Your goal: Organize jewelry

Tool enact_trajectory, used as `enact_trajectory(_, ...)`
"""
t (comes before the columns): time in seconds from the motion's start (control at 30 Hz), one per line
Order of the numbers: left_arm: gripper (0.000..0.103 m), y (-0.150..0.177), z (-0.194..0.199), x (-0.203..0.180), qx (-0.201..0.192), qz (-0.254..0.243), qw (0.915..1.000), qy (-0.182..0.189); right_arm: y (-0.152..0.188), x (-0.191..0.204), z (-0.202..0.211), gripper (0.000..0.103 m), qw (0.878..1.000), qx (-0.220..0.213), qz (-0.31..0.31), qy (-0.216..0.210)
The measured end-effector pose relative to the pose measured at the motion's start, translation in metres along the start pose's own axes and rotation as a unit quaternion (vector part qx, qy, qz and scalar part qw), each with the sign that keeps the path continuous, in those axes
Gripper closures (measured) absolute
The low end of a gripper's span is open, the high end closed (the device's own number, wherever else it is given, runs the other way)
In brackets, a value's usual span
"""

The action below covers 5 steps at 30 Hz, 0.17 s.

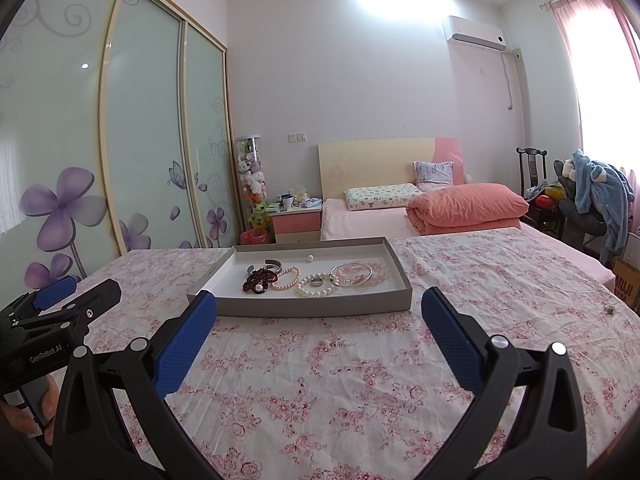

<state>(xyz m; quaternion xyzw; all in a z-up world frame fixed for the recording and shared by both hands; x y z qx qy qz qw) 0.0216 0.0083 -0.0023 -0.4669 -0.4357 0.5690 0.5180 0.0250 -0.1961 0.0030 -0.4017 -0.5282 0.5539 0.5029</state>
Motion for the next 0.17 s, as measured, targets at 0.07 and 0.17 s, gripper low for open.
enact_trajectory(0.07, 0.004, 0.0009, -0.0002, 0.0005, 0.002, 0.001, 1.0000, 0.002, -0.0001, 0.0000, 0.0000, 0.002, 1.000, 0.000, 0.000, 0.000)
enact_trajectory(0.17, 0.004, -0.0003, -0.0018, 0.0025, 0.005, 0.001, 1.0000, 0.004, -0.0004, -0.0001, -0.0001, 0.002, 1.000, 0.000, 0.000, 0.000)
Point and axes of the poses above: each gripper's, at about its wrist camera, not at the fingertips, and z roughly against the way its jaws point, x to its left, y to its underside, the point moved 1 cm from there along -z, roughly the way its jaws point, and after that the axes turned 8 degrees about -x, right-handed, at the moved point
